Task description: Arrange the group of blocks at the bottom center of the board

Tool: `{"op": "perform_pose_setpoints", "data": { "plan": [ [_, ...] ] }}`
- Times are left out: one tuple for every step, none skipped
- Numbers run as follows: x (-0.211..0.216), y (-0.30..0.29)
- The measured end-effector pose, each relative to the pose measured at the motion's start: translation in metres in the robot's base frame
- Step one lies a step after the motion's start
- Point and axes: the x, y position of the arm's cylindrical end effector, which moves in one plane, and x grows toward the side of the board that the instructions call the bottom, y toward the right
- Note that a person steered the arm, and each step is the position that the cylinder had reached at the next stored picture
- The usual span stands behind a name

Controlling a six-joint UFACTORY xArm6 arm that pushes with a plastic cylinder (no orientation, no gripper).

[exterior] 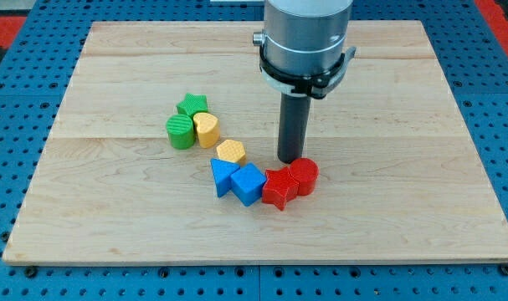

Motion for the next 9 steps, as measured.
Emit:
{"op": "perform_pose_setpoints", "data": {
  "plan": [
    [-0.06, -0.011],
    [-0.117, -0.068],
    [-0.117, -0.164],
    [-0.106, -0.218],
    [-0.101, -0.204],
    [-0.056, -0.165],
    [-0.045, -0.136],
    [-0.022, -0.134],
    [-0.019, -0.165]
  ]
}}
